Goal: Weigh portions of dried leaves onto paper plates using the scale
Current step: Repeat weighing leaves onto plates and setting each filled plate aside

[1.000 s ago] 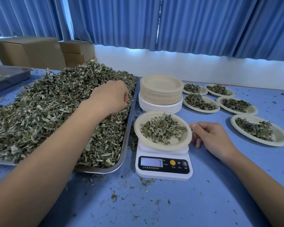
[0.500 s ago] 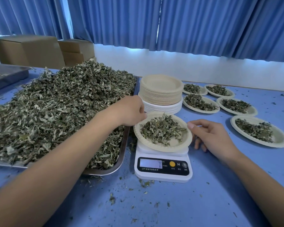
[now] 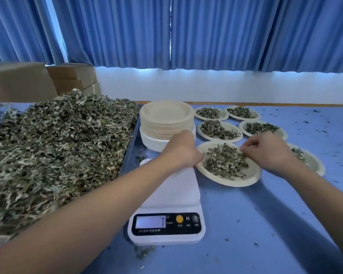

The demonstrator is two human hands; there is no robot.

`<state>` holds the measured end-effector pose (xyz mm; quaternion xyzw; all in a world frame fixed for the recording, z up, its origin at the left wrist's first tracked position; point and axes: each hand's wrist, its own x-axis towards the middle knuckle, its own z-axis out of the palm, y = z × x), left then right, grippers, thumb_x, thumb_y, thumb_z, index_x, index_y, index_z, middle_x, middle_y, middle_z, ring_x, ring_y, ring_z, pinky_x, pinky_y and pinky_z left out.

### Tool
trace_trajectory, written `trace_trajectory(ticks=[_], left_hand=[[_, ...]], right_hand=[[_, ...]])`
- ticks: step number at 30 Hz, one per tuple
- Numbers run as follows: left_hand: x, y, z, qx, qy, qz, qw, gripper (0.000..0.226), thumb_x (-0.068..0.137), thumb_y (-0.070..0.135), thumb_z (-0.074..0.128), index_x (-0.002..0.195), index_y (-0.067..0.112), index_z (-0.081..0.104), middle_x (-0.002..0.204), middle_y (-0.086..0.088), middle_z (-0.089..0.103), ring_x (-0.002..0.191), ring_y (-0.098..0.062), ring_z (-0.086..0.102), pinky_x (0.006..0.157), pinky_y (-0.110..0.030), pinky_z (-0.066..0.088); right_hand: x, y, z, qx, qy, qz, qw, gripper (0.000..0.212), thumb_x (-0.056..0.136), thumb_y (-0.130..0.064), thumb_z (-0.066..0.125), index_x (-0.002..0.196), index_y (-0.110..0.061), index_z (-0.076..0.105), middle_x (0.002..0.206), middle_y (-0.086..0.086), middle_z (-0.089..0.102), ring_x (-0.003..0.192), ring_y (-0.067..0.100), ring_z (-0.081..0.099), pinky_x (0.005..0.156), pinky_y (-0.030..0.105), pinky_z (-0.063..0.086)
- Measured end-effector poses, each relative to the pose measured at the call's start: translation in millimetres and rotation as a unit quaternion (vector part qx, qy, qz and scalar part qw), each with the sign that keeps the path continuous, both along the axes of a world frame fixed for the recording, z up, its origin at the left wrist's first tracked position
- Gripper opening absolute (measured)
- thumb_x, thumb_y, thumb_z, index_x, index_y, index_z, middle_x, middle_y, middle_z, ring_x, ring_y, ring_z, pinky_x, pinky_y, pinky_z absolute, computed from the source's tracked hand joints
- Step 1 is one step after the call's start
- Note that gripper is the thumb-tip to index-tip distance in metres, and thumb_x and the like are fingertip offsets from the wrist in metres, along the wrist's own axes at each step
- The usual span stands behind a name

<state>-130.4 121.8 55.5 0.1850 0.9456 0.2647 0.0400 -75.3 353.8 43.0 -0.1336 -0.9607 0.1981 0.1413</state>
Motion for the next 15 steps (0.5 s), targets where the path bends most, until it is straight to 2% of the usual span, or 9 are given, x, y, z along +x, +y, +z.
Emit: trace_trajectory(ticks=[1, 2, 3, 6, 9, 11, 13, 15], left_hand=[[-2.4, 9.7, -2.1, -0.012, 0.006, 0.002, 1.0, 0.023, 0.08, 0.017, 0.073, 0.067, 0.008, 0.055, 0.061, -0.014, 0.047, 0.059, -0.028, 0.053, 0.043, -0.029, 0.03], [-5.3, 17.4, -3.2, -0.026, 0.011, 0.002, 1.0, 0.024, 0.08, 0.016, 0.072, 0.066, 0.009, 0.053, 0.061, -0.014, 0.043, 0.068, -0.038, 0.055, 0.042, -0.028, 0.027], [-8.4, 23.1, -4.5, -0.038, 0.011, 0.001, 0.999, 0.028, 0.08, 0.015, 0.071, 0.063, 0.011, 0.049, 0.059, -0.011, 0.04, 0.052, -0.024, 0.043, 0.042, -0.028, 0.025], [-19.9, 32.6, -8.7, -0.061, 0.0, 0.002, 0.998, 0.037, 0.08, 0.013, 0.069, 0.059, 0.014, 0.039, 0.058, 0.0, 0.036, 0.05, -0.015, 0.034, 0.041, -0.026, 0.024], [-27.1, 38.1, -9.5, -0.097, -0.018, -0.005, 0.995, 0.021, 0.078, 0.017, 0.068, 0.065, 0.012, 0.053, 0.062, 0.0, 0.055, 0.061, -0.016, 0.053, 0.047, -0.025, 0.036], [-27.7, 40.0, -8.5, -0.119, -0.026, -0.017, 0.992, 0.01, 0.076, 0.019, 0.068, 0.069, 0.012, 0.064, 0.053, 0.004, 0.064, 0.063, -0.013, 0.06, 0.052, -0.025, 0.042], [-26.0, 41.9, -7.2, -0.13, -0.022, -0.021, 0.991, 0.01, 0.074, 0.019, 0.068, 0.069, 0.01, 0.068, 0.042, 0.007, 0.061, 0.059, -0.012, 0.061, 0.055, -0.025, 0.046], [-24.6, 44.1, -5.8, -0.133, -0.012, -0.025, 0.991, 0.011, 0.073, 0.02, 0.07, 0.068, 0.011, 0.068, 0.044, 0.006, 0.062, 0.062, -0.016, 0.064, 0.06, -0.029, 0.053]], right_hand=[[-4.3, 5.7, -1.0, 0.027, -0.013, -0.006, 1.0, 0.017, 0.094, -0.032, 0.07, 0.079, -0.025, 0.075, 0.077, 0.0, 0.073, 0.071, 0.02, 0.065, 0.066, 0.034, 0.054], [-9.1, 10.0, -1.6, 0.051, -0.024, -0.012, 0.998, 0.017, 0.094, -0.032, 0.07, 0.079, -0.025, 0.075, 0.079, 0.0, 0.074, 0.075, 0.021, 0.067, 0.072, 0.037, 0.057], [-13.6, 13.0, -2.0, 0.074, -0.036, -0.015, 0.996, 0.017, 0.094, -0.033, 0.069, 0.08, -0.025, 0.074, 0.081, 0.0, 0.074, 0.077, 0.022, 0.067, 0.074, 0.037, 0.058], [-27.2, 15.6, -2.7, 0.135, -0.053, 0.002, 0.989, 0.016, 0.095, -0.033, 0.069, 0.081, -0.024, 0.071, 0.086, 0.002, 0.073, 0.088, 0.024, 0.065, 0.076, 0.037, 0.056], [-35.8, 15.4, -2.5, 0.208, -0.057, 0.013, 0.976, 0.016, 0.093, -0.038, 0.072, 0.085, -0.024, 0.077, 0.092, 0.002, 0.072, 0.107, 0.026, 0.057, 0.083, 0.038, 0.054], [-38.6, 14.8, -0.3, 0.227, -0.074, 0.011, 0.971, 0.015, 0.092, -0.04, 0.073, 0.088, -0.027, 0.079, 0.095, 0.001, 0.072, 0.106, 0.025, 0.058, 0.085, 0.037, 0.053], [-40.4, 13.8, 1.4, 0.236, -0.083, 0.007, 0.968, 0.014, 0.091, -0.042, 0.073, 0.088, -0.029, 0.079, 0.095, -0.001, 0.072, 0.1, 0.024, 0.061, 0.082, 0.035, 0.052], [-40.9, 13.2, 4.1, 0.254, -0.083, -0.01, 0.963, 0.014, 0.09, -0.044, 0.074, 0.085, -0.031, 0.079, 0.089, -0.003, 0.072, 0.095, 0.022, 0.063, 0.075, 0.032, 0.047]])
